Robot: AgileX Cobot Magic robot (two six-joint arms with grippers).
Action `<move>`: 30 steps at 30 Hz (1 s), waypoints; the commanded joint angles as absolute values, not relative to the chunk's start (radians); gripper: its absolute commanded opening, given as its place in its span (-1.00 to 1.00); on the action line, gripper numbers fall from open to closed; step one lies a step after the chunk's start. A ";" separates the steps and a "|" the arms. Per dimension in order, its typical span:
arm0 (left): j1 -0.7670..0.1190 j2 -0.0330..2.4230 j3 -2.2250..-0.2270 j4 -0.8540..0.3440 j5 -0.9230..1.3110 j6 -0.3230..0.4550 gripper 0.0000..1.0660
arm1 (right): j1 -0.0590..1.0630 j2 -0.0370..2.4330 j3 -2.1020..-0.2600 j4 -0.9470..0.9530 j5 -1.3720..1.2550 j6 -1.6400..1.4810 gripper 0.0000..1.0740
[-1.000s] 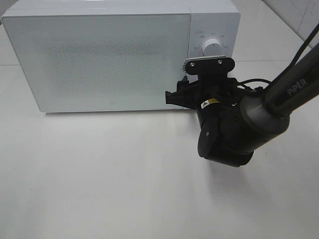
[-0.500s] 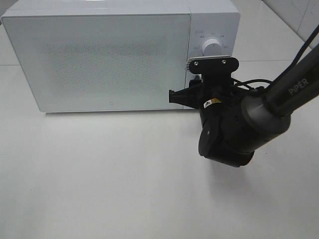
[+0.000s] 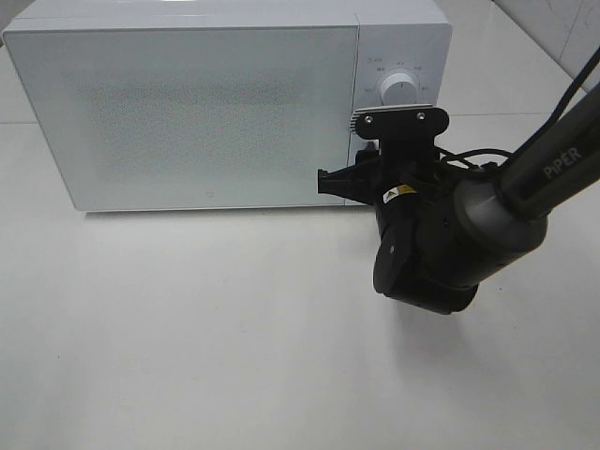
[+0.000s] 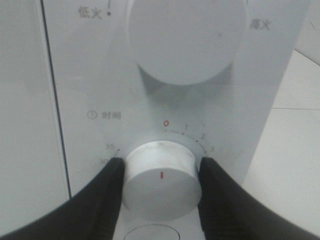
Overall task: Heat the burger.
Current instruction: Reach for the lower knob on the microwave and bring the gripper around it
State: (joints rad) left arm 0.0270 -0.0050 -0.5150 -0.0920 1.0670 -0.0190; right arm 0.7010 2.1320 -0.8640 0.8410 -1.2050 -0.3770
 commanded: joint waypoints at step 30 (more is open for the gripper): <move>0.029 -0.021 -0.515 -0.096 1.066 -0.016 0.83 | 0.693 2.118 -0.883 0.549 -1.273 1.422 -1.00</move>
